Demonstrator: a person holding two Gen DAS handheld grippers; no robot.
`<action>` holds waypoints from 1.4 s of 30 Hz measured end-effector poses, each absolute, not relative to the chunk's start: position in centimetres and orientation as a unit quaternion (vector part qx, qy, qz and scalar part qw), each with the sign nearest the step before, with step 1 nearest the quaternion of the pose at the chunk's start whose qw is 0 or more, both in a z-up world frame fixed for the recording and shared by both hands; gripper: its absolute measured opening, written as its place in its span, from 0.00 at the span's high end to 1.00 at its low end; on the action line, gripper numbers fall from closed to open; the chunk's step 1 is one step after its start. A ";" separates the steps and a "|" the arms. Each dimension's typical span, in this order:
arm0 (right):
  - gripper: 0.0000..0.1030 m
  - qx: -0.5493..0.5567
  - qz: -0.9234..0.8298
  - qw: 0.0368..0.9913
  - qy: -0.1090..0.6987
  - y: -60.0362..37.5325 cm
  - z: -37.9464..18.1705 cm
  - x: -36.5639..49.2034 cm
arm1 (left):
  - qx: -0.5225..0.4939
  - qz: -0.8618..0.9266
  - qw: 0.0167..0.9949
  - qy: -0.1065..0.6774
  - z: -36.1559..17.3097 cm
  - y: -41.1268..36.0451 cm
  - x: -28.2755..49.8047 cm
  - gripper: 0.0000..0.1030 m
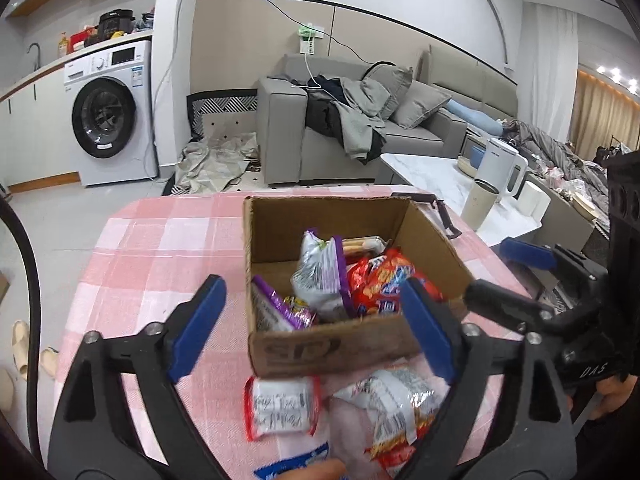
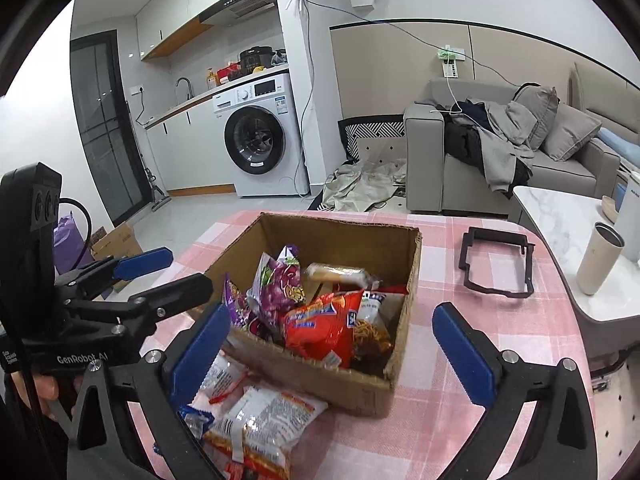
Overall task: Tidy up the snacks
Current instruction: 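Open both tools and withdraw them toward the remaining snacks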
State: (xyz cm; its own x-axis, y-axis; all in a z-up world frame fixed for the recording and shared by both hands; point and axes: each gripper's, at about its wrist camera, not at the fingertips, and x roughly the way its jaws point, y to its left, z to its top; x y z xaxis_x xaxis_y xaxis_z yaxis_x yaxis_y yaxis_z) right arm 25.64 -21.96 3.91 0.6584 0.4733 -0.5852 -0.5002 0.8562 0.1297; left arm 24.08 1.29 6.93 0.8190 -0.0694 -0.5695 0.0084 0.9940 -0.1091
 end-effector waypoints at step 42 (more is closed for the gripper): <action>0.00 0.002 0.244 0.893 0.378 -23.6 -1.4 18.8 | -0.066 0.048 0.934 0.347 1.3 4.1 14.3 0.01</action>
